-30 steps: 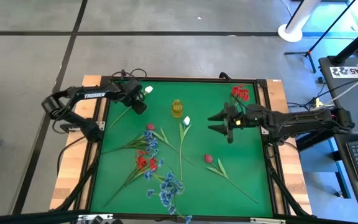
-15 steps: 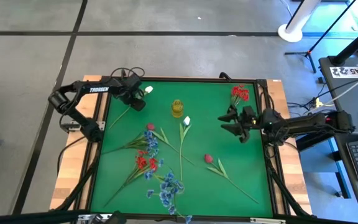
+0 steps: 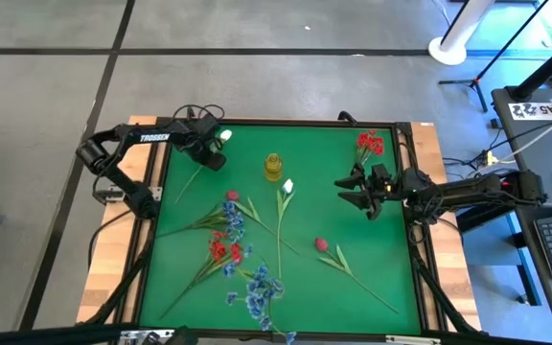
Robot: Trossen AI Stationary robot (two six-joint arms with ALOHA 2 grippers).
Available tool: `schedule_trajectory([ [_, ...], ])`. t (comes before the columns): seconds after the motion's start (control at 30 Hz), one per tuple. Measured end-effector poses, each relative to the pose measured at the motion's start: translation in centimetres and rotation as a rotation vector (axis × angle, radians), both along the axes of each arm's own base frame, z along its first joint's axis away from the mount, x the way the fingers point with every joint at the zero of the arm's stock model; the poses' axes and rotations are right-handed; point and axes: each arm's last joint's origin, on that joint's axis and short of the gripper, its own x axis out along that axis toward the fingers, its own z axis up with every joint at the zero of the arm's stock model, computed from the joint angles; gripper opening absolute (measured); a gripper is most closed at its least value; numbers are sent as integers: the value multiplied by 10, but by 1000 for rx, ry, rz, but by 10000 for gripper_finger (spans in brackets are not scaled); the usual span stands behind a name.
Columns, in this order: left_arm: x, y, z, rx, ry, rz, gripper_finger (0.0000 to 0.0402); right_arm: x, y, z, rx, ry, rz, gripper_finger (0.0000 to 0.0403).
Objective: Sort flowers into vase by color
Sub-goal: Put the top white tulip into the transparent vase
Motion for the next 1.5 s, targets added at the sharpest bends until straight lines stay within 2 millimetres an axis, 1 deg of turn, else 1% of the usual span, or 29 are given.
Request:
schedule_trajectory([
  [0.07, 5, -2, 10, -13, 2, -9, 6, 0, 0, 0, 3, -1, -14, 193],
  [0.13, 12, -8, 28, -25, -19, -35, 3, 0, -1, 0, 8, -1, -34, 193],
  [0.23, 28, -17, 74, 98, -151, -91, 2, 0, -2, 0, 15, -4, -73, 193],
  [0.3, 33, -31, 104, 164, -234, -130, 2, 0, -3, 0, 20, -5, -96, 193],
  [0.4, 36, -56, 150, 281, -430, -188, 2, 0, -4, 0, 31, -6, -135, 193],
  [0.47, 33, -75, 173, 347, -564, -234, 1, 1, -5, 1, 36, -7, -159, 193],
  [0.6, 32, -112, 204, 409, -868, -385, 1, 10, -6, 16, 19, -17, -155, 193],
  [0.73, 36, -145, 224, 421, -1103, -533, 1, 24, -6, 36, -26, -2, -90, 193],
  [0.83, 42, -168, 235, 412, -1244, -623, 0, 35, -6, 47, -49, 8, -45, 193],
  [0.97, 45, -199, 248, 413, -1403, -732, 0, 42, -7, 48, -59, 25, -45, 193],
  [1.07, 46, -218, 252, 471, -1449, -775, 0, 44, -8, 48, -60, 5, -56, 193],
  [1.13, 50, -225, 253, 537, -1449, -777, 0, 47, -8, 52, -55, -41, -62, 193],
  [1.23, 66, -226, 244, 597, -1399, -736, 0, 61, -6, 63, -65, -66, -19, 193],
  [1.37, 95, -217, 221, 624, -1278, -714, 0, 91, 7, 83, -152, -63, 67, 193],
  [1.43, 106, -211, 211, 626, -1229, -702, 0, 105, 14, 92, -198, -39, 101, 193],
  [1.5, 113, -206, 206, 620, -1218, -683, 0, 116, 19, 100, -235, -17, 112, 193],
])
